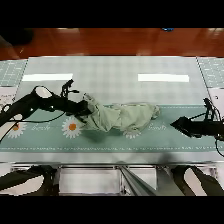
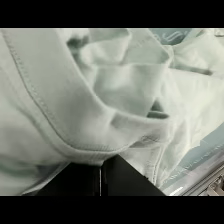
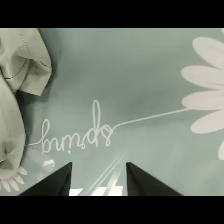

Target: Fold the shirts.

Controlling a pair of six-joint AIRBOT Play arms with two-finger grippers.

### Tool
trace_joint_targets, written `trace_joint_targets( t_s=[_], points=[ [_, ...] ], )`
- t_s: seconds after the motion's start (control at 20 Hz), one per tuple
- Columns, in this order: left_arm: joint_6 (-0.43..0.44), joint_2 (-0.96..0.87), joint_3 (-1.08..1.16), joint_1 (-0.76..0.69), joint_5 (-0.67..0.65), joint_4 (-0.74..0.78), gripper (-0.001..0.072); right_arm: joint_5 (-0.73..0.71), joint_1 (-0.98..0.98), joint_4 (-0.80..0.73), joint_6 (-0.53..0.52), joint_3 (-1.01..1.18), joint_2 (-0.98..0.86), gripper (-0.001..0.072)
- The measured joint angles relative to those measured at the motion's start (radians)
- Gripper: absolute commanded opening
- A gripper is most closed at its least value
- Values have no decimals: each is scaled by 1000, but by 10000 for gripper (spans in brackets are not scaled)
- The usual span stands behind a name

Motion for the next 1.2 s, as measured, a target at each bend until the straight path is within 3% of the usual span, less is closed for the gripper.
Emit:
trace_joint_targets(
  t_s=[0.3, 0.75, 0.8, 0.85, 1.0, 1.2],
  points=[
    [20, -8, 59, 1, -31, 1, 14, -2, 39, 173, -69, -60, -77, 401],
    [25, -8, 70, 1, -51, 0, 14, -201, 398, 383, -84, 56, -383, 390],
    [25, -8, 70, 1, -52, 0, 14, -209, 431, 399, -83, 88, -421, 302],
    [25, -8, 70, 1, -52, 0, 14, -224, 461, 402, -83, 120, -453, 53],
    [29, 11, 72, 27, -49, -3, 13, -174, 507, 410, -98, 230, -494, 35],
    [34, 122, 131, 137, -23, -58, 13, -27, 491, 330, -100, 464, -414, 35]
  ],
)
